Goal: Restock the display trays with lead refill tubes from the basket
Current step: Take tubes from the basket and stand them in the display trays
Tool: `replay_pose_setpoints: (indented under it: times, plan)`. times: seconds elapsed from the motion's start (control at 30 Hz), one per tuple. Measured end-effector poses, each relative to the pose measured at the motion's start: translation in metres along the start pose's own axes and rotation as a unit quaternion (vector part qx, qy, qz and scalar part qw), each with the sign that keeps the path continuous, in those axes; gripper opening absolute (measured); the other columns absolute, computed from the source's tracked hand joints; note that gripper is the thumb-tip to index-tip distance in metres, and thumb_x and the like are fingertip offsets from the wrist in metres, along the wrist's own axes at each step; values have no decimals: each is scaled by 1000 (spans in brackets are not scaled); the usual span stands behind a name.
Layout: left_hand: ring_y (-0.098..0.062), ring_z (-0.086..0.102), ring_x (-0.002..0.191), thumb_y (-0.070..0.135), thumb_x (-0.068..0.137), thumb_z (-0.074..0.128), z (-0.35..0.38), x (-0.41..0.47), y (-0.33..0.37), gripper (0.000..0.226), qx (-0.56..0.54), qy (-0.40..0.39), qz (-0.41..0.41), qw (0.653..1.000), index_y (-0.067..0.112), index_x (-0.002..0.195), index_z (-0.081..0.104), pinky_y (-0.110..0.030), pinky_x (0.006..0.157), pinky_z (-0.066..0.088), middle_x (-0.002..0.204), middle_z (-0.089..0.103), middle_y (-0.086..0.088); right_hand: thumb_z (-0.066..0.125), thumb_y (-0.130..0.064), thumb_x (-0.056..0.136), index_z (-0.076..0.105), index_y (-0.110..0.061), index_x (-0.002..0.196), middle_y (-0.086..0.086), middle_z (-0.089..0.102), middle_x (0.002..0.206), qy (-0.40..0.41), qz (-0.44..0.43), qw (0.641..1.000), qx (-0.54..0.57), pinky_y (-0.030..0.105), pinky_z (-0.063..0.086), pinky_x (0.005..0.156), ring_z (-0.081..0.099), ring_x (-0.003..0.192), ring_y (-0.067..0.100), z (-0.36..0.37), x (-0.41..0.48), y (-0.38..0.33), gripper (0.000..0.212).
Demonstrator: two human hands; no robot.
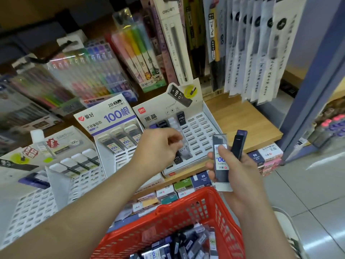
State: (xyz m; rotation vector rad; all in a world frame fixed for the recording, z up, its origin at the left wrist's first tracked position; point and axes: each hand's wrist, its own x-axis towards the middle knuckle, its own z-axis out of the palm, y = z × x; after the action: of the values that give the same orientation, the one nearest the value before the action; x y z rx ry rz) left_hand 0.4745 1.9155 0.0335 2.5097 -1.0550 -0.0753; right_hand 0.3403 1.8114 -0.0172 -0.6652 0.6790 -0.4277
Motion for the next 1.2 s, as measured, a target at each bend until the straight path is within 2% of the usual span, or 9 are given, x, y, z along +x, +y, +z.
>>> replay_pose_setpoints:
  times: [0.13, 0.27, 0.43, 0.6, 0.7, 0.83, 0.93, 1.0, 1.2]
  plan:
    - [-5, 60, 85, 23, 85, 71, 7, -2, -4, 18, 15, 18, 34, 999, 20, 102, 75, -19, 84, 47, 96, 72, 7, 60, -14, 96, 60, -4, 109, 12, 66, 78, 3, 2, 1000, 12, 25, 49, 44, 61, 56, 17, 0, 1, 0, 17]
    - [-25, 60, 83, 15, 79, 73, 15, 2, -7, 16, 63, 59, 124, 988, 14, 94, 77, -31, 78, 48, 85, 68, -1, 57, -9, 95, 60, -7, 101, 10, 61, 65, 15, 20, 999, 34, 27, 50, 46, 58, 55, 20, 1, 1, 0, 7]
    - [-24, 63, 80, 13, 79, 74, 22, -2, -6, 8, 96, 39, 145, 984, 13, 87, 76, -41, 73, 55, 81, 71, -3, 58, -11, 95, 62, -7, 97, 12, 63, 66, 13, 19, 1000, 13, 31, 54, 57, 61, 57, 20, 3, 0, 0, 5]
    - [-22, 55, 80, 13, 80, 74, 25, -9, -3, 7, 112, 86, 141, 980, 14, 87, 77, -30, 72, 48, 82, 66, 0, 65, -18, 93, 69, -13, 100, 7, 66, 77, 1, 3, 1000, -25, 29, 47, 57, 59, 62, 15, 6, -1, 4, 10]
    - [-12, 58, 84, 28, 92, 61, 19, -28, 16, 14, -41, 60, 15, 997, 23, 97, 73, -26, 77, 47, 85, 65, 5, 65, -19, 92, 69, -13, 104, 8, 69, 87, -18, -20, 999, -23, 34, 51, 68, 64, 75, 18, 8, 1, 8, 14]
    - [-14, 64, 65, 34, 84, 70, 22, -62, 42, 17, -354, -65, -190, 914, 29, 96, 59, -41, 70, 56, 72, 68, -6, 71, -25, 84, 69, -14, 96, 12, 65, 90, -28, -34, 999, -11, 48, 50, 86, 62, 90, 30, 12, -1, 10, 17]
    - [-17, 66, 62, 14, 83, 72, 23, -75, 45, 20, -408, -22, -217, 887, 23, 97, 61, -32, 65, 55, 74, 71, -8, 70, -20, 85, 64, -13, 90, 3, 63, 74, -39, -36, 998, -21, 28, 52, 58, 62, 65, 16, 14, -4, 12, 10]
    - [-16, 66, 63, 7, 85, 68, 19, -79, 40, 20, -418, 17, -221, 881, 24, 95, 68, -35, 68, 57, 75, 71, -7, 65, -11, 90, 59, -12, 89, -2, 59, 61, -52, -29, 998, -1, 15, 40, 38, 53, 43, 3, 16, -7, 9, 6]
    - [-26, 69, 62, 10, 81, 70, -18, -91, 15, 20, -445, 118, -261, 848, 19, 98, 70, -35, 61, 57, 77, 68, -10, 74, -15, 83, 53, -15, 92, -3, 33, 61, -92, -29, 992, -87, 18, 27, 38, 30, 46, 7, 16, -7, 13, 22]
